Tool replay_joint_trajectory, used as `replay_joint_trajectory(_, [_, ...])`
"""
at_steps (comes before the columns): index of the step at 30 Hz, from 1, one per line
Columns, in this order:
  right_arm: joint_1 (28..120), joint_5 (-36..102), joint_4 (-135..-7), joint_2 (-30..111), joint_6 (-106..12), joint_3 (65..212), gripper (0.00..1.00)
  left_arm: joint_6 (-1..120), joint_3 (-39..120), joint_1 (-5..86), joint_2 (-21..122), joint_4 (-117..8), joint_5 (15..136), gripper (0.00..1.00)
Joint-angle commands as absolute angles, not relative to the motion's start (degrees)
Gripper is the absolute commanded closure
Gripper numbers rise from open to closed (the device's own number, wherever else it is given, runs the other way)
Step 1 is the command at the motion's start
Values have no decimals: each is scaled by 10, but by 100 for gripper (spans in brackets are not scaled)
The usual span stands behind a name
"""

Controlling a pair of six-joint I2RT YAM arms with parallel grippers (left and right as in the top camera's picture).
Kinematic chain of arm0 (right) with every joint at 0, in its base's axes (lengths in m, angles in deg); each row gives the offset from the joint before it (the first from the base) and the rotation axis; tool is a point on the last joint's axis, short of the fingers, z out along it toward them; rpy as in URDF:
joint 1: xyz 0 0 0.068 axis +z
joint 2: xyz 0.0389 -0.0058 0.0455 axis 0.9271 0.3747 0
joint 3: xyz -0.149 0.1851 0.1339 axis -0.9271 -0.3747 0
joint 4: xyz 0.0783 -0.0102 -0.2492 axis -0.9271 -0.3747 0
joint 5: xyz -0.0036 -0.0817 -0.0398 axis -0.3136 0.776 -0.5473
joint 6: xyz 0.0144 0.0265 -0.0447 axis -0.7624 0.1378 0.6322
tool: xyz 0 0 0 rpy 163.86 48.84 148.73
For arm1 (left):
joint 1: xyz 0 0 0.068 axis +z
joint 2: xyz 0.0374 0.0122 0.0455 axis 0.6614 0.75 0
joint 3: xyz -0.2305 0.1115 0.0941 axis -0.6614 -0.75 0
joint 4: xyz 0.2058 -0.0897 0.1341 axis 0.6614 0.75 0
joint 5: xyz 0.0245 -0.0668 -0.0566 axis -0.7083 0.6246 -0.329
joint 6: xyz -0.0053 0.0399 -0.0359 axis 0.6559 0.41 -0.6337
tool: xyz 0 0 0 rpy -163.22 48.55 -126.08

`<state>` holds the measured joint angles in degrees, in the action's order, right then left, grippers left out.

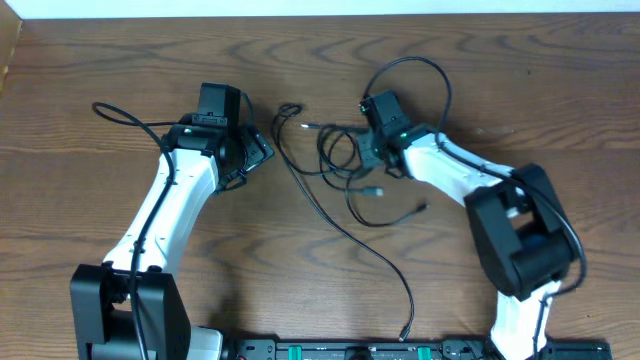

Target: Untangle cables

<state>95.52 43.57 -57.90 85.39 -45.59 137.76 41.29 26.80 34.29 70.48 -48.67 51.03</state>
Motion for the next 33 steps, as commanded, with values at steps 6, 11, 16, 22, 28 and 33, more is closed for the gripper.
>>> replay_joint_trajectory(6, [898,258,-677,575,-356,1396,99,485,272,345,703,-498,633,12])
replay_joint_trajectory(11, [881,250,-747,422,-356,1396,99,575,272,335,703,-604,905,5])
replay_joint_trajectory(16, [881,227,-801,344,-357,1396,99,575,272,306,703,-646,907,3])
replay_joint_trajectory(22, [881,257,-821,321,-361,1394,99,574,272,255,703,-658,881,1])
replay_joint_trajectory(28, [881,318,-821,390,-418,1367,80,519,272,208,703,-659,717,0])
replay_joint_trajectory(33, [879,371,-793,489,-508,1366,41,496,272,180,707,-659,583,1])
